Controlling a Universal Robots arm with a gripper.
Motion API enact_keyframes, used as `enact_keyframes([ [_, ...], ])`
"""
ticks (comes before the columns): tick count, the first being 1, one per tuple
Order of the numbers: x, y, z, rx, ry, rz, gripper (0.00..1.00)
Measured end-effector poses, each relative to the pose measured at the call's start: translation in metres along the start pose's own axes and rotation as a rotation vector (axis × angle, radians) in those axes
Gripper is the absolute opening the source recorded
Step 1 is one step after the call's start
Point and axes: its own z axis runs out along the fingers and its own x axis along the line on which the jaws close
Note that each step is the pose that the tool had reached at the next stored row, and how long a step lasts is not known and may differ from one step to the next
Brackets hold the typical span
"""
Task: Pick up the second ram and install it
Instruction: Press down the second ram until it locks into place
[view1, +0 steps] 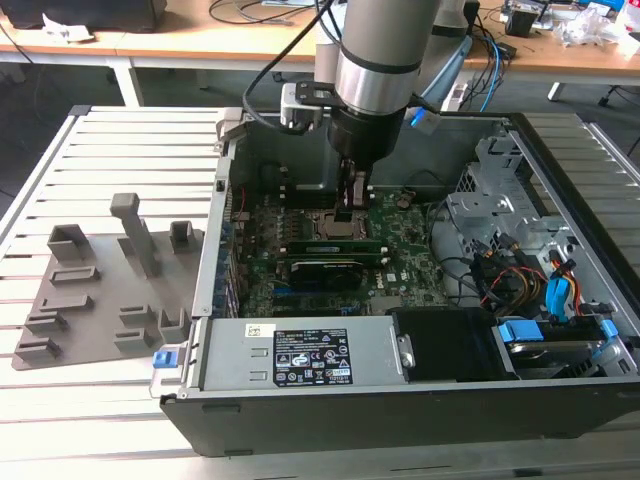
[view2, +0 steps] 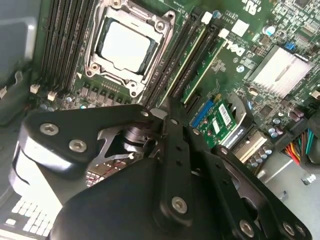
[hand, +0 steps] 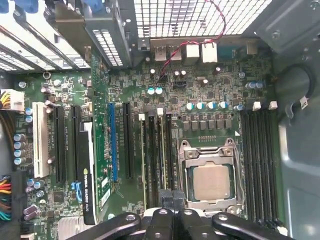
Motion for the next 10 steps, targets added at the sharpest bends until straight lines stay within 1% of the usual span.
enact_keyframes([
  [1, -0.0007, -0.0114, 0.001, -0.0034, 0.0005, 0.0, 0.11],
  [2, -0.0015, -0.026, 0.0032, -0.012, 0.0009, 0.0, 0.11],
  [3, -0.0019, -0.0353, 0.0057, -0.0157, 0.0012, 0.0, 0.11],
  [5, -0.0022, -0.042, 0.009, -0.0173, 0.0014, 0.0, 0.11],
  [7, -0.0025, -0.0503, 0.0162, -0.0183, 0.0014, 0.001, 0.11],
  [8, -0.0025, -0.0521, 0.02, -0.0185, 0.0014, 0.0, 0.11],
  [10, -0.0023, -0.0527, 0.0283, -0.0186, 0.0016, -0.003, 0.11],
])
